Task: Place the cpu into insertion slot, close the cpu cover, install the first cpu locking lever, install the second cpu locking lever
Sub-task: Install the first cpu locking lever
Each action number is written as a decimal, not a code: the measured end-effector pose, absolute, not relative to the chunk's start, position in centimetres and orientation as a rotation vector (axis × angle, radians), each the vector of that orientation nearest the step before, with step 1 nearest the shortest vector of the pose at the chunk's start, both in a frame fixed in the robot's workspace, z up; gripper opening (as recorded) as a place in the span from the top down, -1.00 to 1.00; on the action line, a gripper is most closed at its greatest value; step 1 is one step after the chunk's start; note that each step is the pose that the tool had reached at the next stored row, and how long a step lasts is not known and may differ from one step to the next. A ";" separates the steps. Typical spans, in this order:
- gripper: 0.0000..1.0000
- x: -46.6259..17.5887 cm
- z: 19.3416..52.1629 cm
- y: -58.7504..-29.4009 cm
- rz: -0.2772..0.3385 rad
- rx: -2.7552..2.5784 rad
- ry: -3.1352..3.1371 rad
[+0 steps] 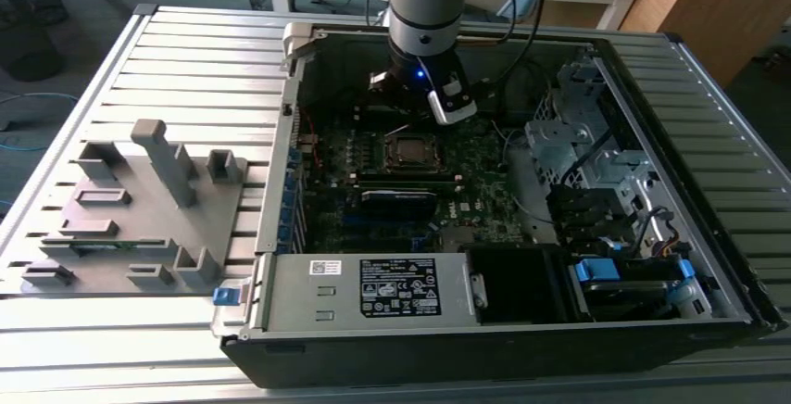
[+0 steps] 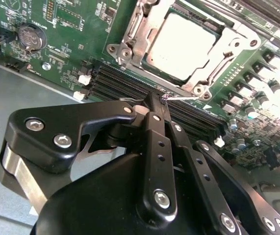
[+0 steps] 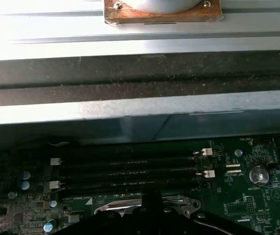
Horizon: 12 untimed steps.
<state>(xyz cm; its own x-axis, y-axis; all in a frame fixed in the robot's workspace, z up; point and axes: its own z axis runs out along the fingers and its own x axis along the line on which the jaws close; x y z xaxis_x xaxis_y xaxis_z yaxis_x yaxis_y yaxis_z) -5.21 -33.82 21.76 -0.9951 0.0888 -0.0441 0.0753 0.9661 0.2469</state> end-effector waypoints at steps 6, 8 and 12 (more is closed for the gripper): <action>0.80 -5.2 21.7 -33.8 0.382 0.128 3.060; 0.80 -5.2 21.4 -33.8 0.381 0.127 3.059; 0.80 -5.2 20.9 -33.8 0.381 0.126 3.051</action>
<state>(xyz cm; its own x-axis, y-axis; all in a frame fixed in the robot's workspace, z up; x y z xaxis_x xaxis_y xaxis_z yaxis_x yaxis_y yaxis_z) -5.22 -33.83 20.88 -0.9946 0.0888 -0.0540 0.0728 0.9661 0.2477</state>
